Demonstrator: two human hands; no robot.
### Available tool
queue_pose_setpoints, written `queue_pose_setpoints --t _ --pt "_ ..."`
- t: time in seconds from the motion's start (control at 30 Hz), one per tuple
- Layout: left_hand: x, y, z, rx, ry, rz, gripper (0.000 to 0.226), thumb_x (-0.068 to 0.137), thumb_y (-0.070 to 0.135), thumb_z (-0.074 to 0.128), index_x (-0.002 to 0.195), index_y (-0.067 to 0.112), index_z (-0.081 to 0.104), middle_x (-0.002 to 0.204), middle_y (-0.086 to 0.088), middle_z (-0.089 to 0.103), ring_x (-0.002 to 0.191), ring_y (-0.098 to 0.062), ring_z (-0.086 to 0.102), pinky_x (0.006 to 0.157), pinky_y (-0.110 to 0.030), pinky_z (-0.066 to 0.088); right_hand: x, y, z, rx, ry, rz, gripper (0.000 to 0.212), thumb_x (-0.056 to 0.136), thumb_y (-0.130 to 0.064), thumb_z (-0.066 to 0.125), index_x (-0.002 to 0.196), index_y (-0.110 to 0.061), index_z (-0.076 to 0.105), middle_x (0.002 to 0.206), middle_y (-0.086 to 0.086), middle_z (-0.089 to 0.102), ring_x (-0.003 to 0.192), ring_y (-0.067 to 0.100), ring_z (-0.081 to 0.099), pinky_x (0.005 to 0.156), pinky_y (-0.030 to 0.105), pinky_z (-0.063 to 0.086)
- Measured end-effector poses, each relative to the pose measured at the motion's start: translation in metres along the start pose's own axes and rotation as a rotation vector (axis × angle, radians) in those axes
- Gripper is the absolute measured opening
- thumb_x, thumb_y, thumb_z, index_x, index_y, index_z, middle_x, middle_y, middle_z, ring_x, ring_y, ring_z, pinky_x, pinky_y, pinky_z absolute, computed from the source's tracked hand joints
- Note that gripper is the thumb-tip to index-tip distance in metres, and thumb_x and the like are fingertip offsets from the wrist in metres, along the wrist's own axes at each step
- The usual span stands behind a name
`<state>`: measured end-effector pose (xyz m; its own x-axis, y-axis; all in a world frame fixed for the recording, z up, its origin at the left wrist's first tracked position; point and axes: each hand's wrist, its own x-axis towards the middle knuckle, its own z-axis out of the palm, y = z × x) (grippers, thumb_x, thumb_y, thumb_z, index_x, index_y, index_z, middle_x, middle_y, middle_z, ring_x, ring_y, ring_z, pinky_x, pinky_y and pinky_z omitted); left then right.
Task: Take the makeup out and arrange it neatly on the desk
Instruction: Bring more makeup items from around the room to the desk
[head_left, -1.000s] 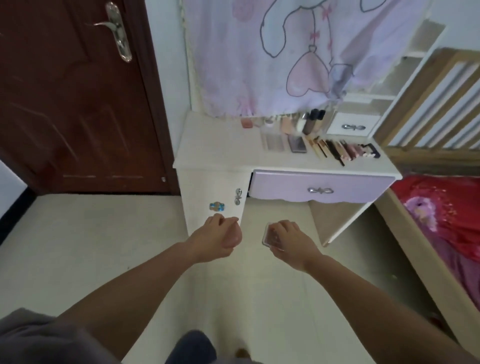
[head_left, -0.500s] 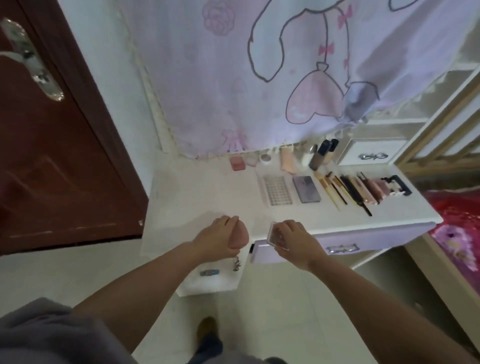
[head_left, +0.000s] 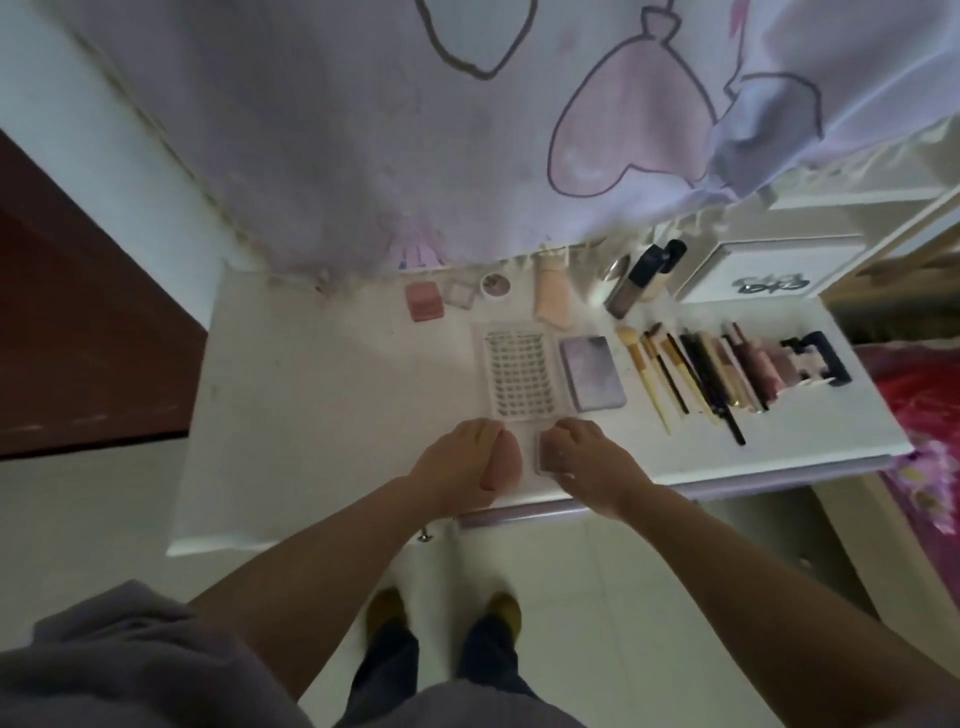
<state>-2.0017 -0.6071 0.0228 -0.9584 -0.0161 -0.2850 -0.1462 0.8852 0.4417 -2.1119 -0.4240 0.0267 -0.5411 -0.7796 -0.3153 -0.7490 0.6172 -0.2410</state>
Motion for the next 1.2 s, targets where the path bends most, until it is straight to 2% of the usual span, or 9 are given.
queue_pose_setpoints --t 0.2,0.37,0.43,0.57,0.7,0.77,0.87,1.03,1.2 --pt "0.009 -0.003 0.012 0.071 0.012 -0.008 0.082 0.076 0.033 0.066 0.142 0.009 0.027 0.145 -0.010 0.031 0.133 -0.024 0.031 0.107 -0.029 0.027 0.012 0.018 0.003 -0.075 0.020 -0.176 0.045 0.082 -0.024 0.065 0.122 -0.009 0.052 0.128 0.015 0.050 0.113 0.034 0.049 0.087 0.038 0.049" --pt "0.007 -0.004 -0.001 0.071 0.058 0.014 0.084 0.074 0.048 0.070 0.140 0.012 0.032 0.143 -0.007 0.033 0.130 -0.025 0.033 0.105 -0.033 0.030 0.006 0.021 -0.005 -0.059 0.080 -0.201 0.045 0.070 -0.029 0.076 0.106 -0.009 0.059 0.109 0.014 0.059 0.092 0.033 0.061 0.068 0.037 0.054" --pt "0.012 -0.004 -0.017 0.071 0.115 0.038 0.075 0.079 0.045 0.067 0.139 0.013 0.035 0.141 -0.007 0.036 0.127 -0.025 0.036 0.103 -0.034 0.032 0.005 0.020 -0.021 -0.074 0.094 -0.134 0.043 0.075 -0.030 0.073 0.109 -0.009 0.059 0.112 0.013 0.059 0.097 0.032 0.060 0.074 0.039 0.052" --pt "0.029 0.006 -0.054 0.107 0.215 0.086 0.059 0.087 0.044 0.049 0.135 0.010 0.039 0.134 -0.010 0.041 0.121 -0.027 0.040 0.098 -0.038 0.036 -0.003 0.018 -0.049 -0.135 0.302 0.060 0.037 0.089 -0.039 0.052 0.112 -0.011 0.058 0.118 0.012 0.058 0.104 0.032 0.058 0.086 0.040 0.048" --pt "0.042 0.026 -0.075 0.221 0.316 0.270 0.060 0.081 0.044 0.033 0.120 0.005 0.055 0.118 -0.016 0.057 0.109 -0.034 0.055 0.091 -0.042 0.044 -0.031 -0.002 -0.056 -0.170 0.447 0.406 0.052 0.090 -0.051 0.033 0.120 -0.014 0.055 0.132 0.015 0.054 0.119 0.034 0.055 0.098 0.052 0.043" --pt "0.040 0.036 -0.077 0.273 0.369 0.372 0.052 0.083 0.043 0.038 0.113 0.005 0.059 0.110 -0.016 0.061 0.101 -0.034 0.060 0.087 -0.041 0.048 -0.051 -0.019 -0.048 -0.172 0.445 0.607 0.059 0.094 -0.054 0.025 0.139 -0.018 0.040 0.150 0.013 0.034 0.139 0.031 0.032 0.113 0.054 0.020" --pt "0.029 0.056 -0.071 0.289 0.393 0.520 0.049 0.088 0.047 0.039 0.108 0.008 0.060 0.107 -0.014 0.063 0.099 -0.031 0.059 0.086 -0.038 0.048 -0.086 -0.043 -0.026 -0.081 0.405 0.805 0.063 0.096 -0.057 0.014 0.150 -0.024 0.011 0.160 0.005 -0.001 0.147 0.024 -0.007 0.115 0.052 -0.009" --pt "-0.002 0.100 -0.029 0.292 0.245 0.778 0.060 0.088 0.053 0.033 0.124 0.011 0.056 0.117 -0.015 0.059 0.107 -0.033 0.056 0.092 -0.045 0.046 -0.160 -0.103 0.022 0.060 0.430 1.138 0.060 0.097 -0.053 0.013 0.151 -0.025 0.006 0.160 0.004 0.002 0.147 0.022 -0.004 0.117 0.055 -0.003" --pt "-0.075 0.161 0.039 0.485 -0.060 0.976 0.065 0.096 0.054 0.021 0.150 0.019 0.013 0.152 -0.011 0.023 0.141 -0.030 0.020 0.115 -0.047 0.018 -0.258 -0.165 0.085 0.217 0.382 1.468 0.061 0.096 -0.052 0.006 0.151 -0.026 0.003 0.160 0.002 -0.005 0.147 0.021 -0.009 0.117 0.055 -0.004"
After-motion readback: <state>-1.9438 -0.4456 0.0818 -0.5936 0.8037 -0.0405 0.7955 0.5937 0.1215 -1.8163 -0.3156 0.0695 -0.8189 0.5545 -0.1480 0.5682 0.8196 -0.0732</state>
